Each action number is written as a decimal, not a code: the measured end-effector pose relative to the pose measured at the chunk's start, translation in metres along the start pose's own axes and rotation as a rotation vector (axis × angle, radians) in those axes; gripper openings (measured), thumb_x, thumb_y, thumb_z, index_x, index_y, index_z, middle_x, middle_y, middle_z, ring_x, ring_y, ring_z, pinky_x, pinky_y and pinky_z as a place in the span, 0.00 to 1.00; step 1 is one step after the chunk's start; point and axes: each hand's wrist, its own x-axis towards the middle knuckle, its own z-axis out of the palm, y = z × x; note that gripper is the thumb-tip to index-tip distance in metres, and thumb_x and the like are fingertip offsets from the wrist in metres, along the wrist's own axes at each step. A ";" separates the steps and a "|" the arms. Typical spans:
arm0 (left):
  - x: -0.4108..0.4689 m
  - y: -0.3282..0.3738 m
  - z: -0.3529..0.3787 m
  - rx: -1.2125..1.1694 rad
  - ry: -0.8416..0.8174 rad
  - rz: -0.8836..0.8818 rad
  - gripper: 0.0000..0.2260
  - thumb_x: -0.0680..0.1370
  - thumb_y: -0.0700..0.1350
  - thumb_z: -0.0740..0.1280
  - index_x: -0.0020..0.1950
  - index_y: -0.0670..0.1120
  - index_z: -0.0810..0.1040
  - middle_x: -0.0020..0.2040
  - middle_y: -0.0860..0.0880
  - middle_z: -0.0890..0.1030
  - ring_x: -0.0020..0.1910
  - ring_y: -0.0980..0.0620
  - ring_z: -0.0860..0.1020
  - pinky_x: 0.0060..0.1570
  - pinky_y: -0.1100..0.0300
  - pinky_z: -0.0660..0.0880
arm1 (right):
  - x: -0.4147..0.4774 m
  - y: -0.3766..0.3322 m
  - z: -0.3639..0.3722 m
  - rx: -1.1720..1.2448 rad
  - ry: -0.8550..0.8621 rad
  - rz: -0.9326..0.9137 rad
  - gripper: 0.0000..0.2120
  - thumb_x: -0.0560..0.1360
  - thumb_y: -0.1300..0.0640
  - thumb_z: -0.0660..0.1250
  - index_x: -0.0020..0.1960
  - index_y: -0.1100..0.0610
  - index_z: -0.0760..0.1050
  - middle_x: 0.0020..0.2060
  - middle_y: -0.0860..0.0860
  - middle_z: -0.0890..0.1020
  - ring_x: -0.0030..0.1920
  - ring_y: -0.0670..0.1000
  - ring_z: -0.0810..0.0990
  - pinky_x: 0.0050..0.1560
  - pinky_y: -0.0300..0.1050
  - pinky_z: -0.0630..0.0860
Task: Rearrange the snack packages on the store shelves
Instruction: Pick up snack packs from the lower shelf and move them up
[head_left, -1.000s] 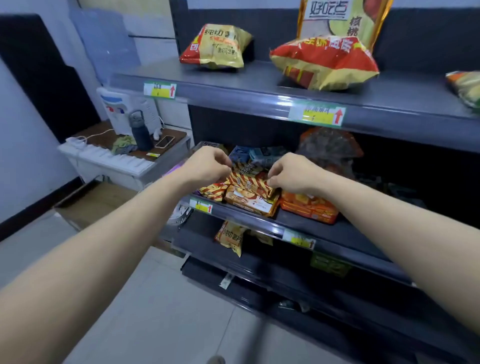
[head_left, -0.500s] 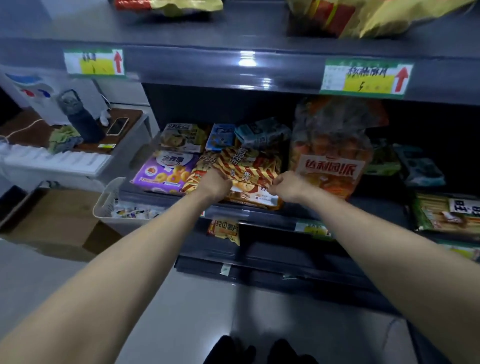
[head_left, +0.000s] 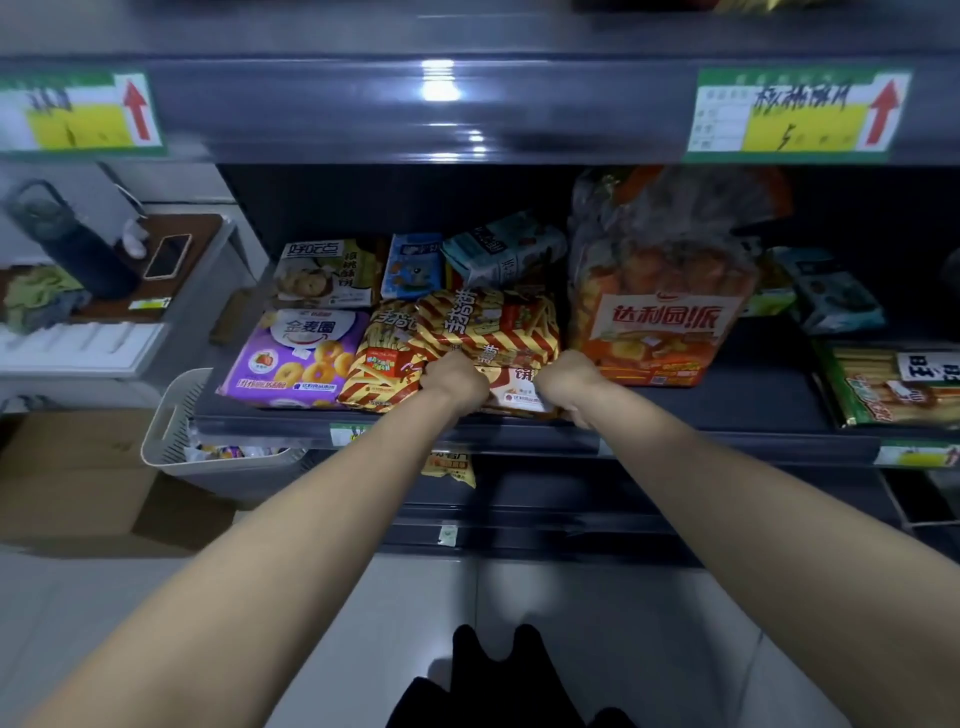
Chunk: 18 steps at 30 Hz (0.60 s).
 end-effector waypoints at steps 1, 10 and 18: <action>0.001 0.002 0.000 -0.034 -0.006 -0.036 0.16 0.74 0.38 0.66 0.61 0.35 0.73 0.61 0.37 0.76 0.60 0.39 0.75 0.61 0.47 0.74 | 0.002 0.000 -0.001 0.064 -0.020 0.028 0.10 0.77 0.72 0.56 0.55 0.67 0.72 0.42 0.55 0.72 0.44 0.53 0.71 0.41 0.40 0.69; 0.007 0.008 0.003 -0.104 0.077 -0.098 0.12 0.76 0.39 0.63 0.58 0.37 0.75 0.54 0.40 0.79 0.52 0.43 0.78 0.48 0.55 0.77 | 0.005 0.009 -0.003 0.337 -0.093 0.101 0.17 0.77 0.68 0.59 0.65 0.66 0.68 0.52 0.56 0.78 0.48 0.52 0.76 0.44 0.41 0.75; 0.017 0.010 -0.020 -0.244 0.155 -0.163 0.15 0.77 0.43 0.61 0.60 0.37 0.75 0.58 0.40 0.79 0.56 0.41 0.78 0.59 0.49 0.75 | 0.006 0.000 -0.020 0.431 -0.088 0.094 0.08 0.78 0.64 0.62 0.40 0.59 0.72 0.35 0.52 0.77 0.33 0.47 0.73 0.30 0.37 0.70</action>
